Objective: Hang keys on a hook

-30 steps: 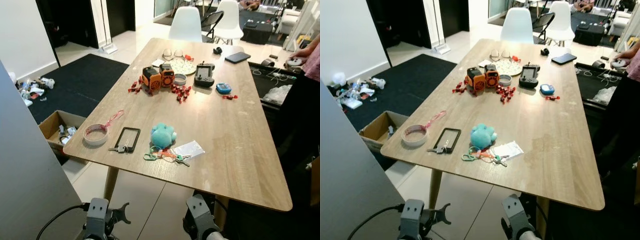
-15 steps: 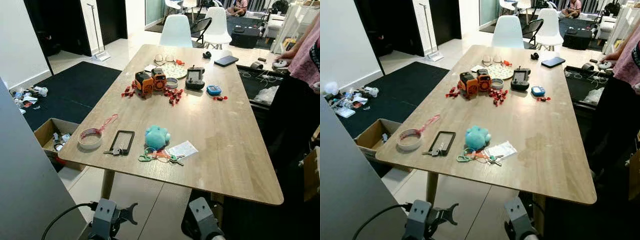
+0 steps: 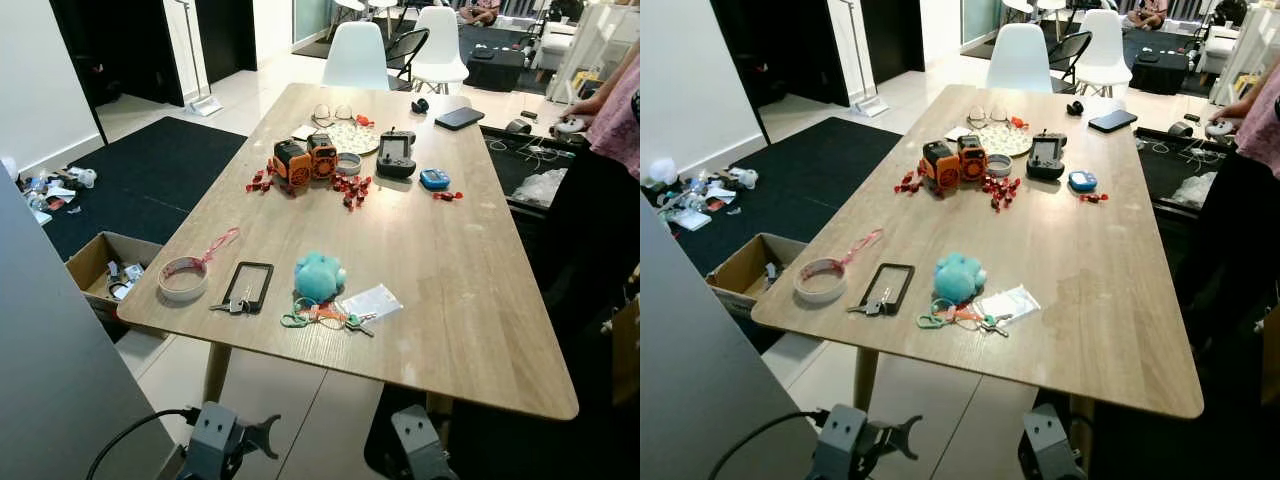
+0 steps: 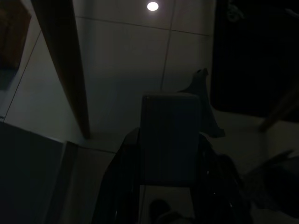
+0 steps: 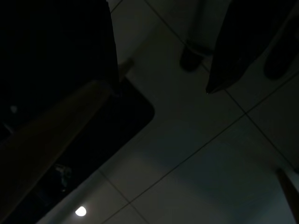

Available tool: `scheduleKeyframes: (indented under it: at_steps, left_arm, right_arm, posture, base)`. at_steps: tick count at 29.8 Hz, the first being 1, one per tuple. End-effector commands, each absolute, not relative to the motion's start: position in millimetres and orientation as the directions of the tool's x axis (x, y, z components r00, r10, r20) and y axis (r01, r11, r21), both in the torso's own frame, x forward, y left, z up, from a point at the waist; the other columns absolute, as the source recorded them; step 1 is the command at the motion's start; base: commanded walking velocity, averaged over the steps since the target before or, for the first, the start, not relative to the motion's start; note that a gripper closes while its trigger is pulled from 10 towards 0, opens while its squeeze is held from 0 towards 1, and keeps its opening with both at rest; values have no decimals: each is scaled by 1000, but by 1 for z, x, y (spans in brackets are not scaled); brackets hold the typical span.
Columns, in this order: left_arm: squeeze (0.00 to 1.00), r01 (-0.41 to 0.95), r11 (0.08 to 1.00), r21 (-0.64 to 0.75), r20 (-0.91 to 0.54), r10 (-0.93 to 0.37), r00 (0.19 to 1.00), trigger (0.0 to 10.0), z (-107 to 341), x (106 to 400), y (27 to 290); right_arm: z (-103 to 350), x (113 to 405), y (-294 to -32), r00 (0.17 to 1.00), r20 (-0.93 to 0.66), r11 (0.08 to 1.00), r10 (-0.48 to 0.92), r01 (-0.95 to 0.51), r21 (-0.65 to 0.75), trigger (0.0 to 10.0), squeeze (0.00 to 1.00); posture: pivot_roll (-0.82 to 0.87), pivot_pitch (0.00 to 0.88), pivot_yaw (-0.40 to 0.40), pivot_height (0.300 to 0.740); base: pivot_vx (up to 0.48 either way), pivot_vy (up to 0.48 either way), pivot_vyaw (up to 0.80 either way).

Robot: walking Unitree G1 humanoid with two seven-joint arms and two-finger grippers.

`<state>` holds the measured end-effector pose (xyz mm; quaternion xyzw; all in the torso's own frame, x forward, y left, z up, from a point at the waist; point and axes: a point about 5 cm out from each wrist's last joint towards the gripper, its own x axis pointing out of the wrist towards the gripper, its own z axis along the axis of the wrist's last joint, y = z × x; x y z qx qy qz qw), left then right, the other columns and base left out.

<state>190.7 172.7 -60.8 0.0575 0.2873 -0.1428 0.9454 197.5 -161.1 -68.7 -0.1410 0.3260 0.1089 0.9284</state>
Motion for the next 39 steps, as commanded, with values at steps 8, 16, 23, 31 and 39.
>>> scheduleKeyframes:
  at_steps: [8, 16, 23, 31, 39]
  left_arm:
    - [0, 317, 948, 32, -580, -241, 778, 10000, -64, 186, 174]
    - [0, 326, 944, 47, -606, -232, 761, 10000, -67, 185, 178]
    - [0, 344, 938, 48, -608, -246, 755, 10000, -66, 185, 177]
    - [0, 365, 929, 58, -601, -260, 756, 10000, -65, 188, 173]
    - [0, 326, 944, 53, -616, -226, 754, 10000, -67, 187, 175]
  right_arm:
    - [-69, 198, -165, 758, -644, 935, 100, -293, -200, 10000, 0]
    - [-69, 198, -164, 756, -646, 934, 100, -294, -200, 10000, 0]
    - [-70, 196, -164, 752, -651, 935, 97, -294, -200, 10000, 0]
    - [-70, 196, -163, 752, -652, 935, 99, -294, -197, 10000, 0]
    - [-70, 196, -163, 753, -650, 936, 98, -292, -197, 10000, 0]
  posture:
    - [33, 50, 6, 740]
    - [35, 50, 7, 740]
    - [38, 55, 10, 740]
    - [39, 60, 11, 740]
    - [37, 61, 12, 740]
  base:
    - [0, -355, 0]
    - [0, 0, 0]
    - [0, 0, 0]
    - [0, -39, 0]
    - [0, -299, 0]
